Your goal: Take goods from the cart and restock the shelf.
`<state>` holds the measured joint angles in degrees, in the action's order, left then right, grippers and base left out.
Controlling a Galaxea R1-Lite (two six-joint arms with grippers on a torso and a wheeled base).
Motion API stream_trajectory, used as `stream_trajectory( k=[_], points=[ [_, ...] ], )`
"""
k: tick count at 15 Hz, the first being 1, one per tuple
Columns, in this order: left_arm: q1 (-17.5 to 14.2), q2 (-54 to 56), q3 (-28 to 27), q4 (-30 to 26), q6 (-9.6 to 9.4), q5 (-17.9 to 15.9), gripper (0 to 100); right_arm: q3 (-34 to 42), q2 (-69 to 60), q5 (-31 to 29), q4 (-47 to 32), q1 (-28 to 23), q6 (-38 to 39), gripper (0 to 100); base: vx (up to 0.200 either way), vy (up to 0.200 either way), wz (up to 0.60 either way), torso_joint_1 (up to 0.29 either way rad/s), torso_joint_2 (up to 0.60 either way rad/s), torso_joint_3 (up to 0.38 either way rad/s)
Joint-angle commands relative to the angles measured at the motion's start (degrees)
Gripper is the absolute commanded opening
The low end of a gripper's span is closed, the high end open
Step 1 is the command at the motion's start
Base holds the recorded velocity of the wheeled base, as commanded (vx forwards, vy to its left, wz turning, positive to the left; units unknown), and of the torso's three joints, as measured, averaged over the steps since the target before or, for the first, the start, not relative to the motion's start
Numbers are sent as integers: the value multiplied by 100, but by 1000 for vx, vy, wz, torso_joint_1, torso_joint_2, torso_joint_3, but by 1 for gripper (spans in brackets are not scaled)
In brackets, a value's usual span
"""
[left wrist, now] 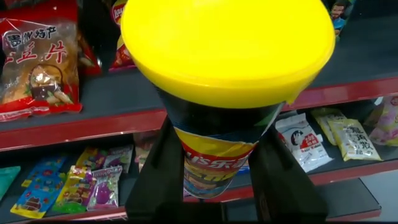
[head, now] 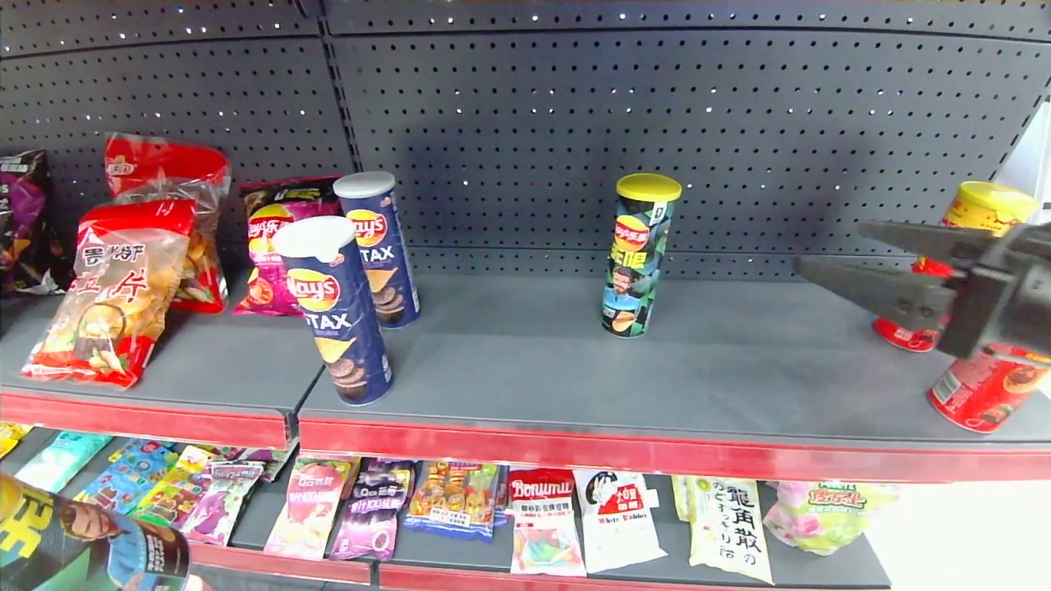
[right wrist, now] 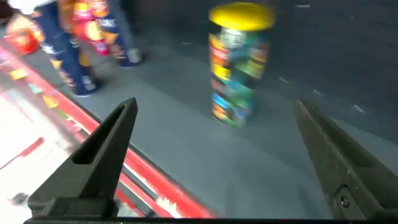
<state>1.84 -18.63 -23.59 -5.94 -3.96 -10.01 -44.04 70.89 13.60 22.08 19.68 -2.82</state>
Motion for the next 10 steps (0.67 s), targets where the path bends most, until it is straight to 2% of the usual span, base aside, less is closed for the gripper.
stream_trajectory(
  k=[1,4,6,10],
  points=[
    [0,-18,-23,5,1,8,0,-219,1595,661,658,142,-44,100,0,0,0,0,0,0],
    [0,-132,-49,5,1,60,0,-781,2412,793,701,-183,-61,100,0,0,0,0,0,0],
    [0,-132,-23,5,1,60,0,-1089,2729,969,710,-262,-79,100,0,0,0,0,0,0],
    [-8,-115,12,5,1,69,0,-1572,3221,933,719,-359,-105,100,0,0,0,0,0,0]
  ],
)
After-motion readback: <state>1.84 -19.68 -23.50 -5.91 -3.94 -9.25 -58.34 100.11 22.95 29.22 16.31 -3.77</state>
